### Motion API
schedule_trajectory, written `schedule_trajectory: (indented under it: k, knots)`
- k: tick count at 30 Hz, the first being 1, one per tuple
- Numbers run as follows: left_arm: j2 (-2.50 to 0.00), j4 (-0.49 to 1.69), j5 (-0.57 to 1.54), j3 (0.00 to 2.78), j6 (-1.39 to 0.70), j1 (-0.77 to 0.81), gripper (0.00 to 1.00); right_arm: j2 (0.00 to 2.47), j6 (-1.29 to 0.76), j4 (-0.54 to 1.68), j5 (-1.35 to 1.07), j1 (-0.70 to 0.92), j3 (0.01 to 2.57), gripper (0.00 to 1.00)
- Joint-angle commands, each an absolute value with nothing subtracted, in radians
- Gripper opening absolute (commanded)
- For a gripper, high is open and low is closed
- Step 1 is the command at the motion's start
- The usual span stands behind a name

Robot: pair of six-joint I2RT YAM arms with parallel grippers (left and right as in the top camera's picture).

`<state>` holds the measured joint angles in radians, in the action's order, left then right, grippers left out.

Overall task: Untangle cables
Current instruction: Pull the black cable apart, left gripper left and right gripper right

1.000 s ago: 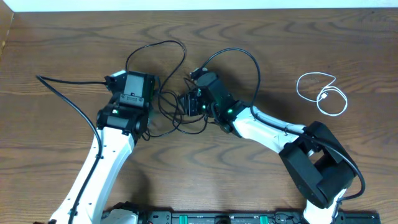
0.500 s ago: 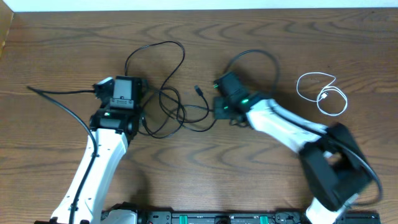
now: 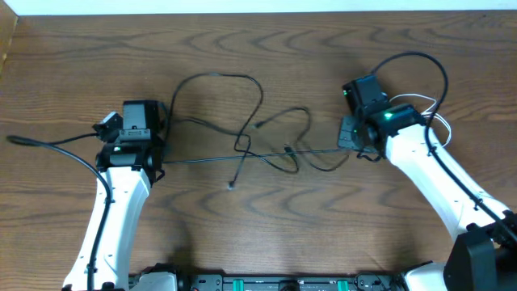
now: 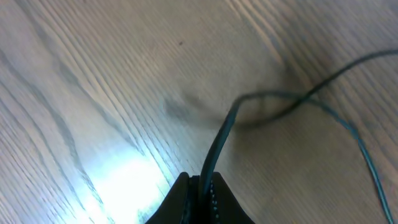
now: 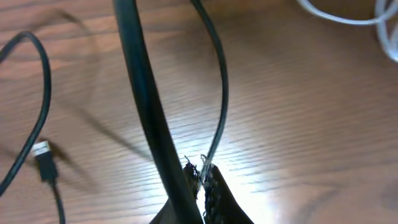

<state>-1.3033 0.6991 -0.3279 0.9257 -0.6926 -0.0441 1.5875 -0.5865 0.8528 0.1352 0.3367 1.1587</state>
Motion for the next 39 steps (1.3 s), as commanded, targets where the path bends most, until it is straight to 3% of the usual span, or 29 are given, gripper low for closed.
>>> schedule_trajectory:
  k: [1,16,30,39]
  knots:
    - [-1.302,0.702,-0.363,0.92,-0.72,-0.109,0.08,1.573,-0.558,0.875,0.32,0.248,1.164,0.01]
    - [-1.302,0.691,-0.231,0.9,-0.723,-0.237,0.08,1.573,-0.539,0.871,0.297,0.112,1.164,0.01]
    - [-1.302,0.682,-0.184,0.9,-0.723,-0.237,0.08,1.573,-0.421,0.766,-0.135,0.117,1.164,0.01]
    - [-1.302,0.655,-0.112,0.9,-0.701,-0.237,0.08,1.574,-0.421,0.751,-0.195,0.16,1.163,0.01]
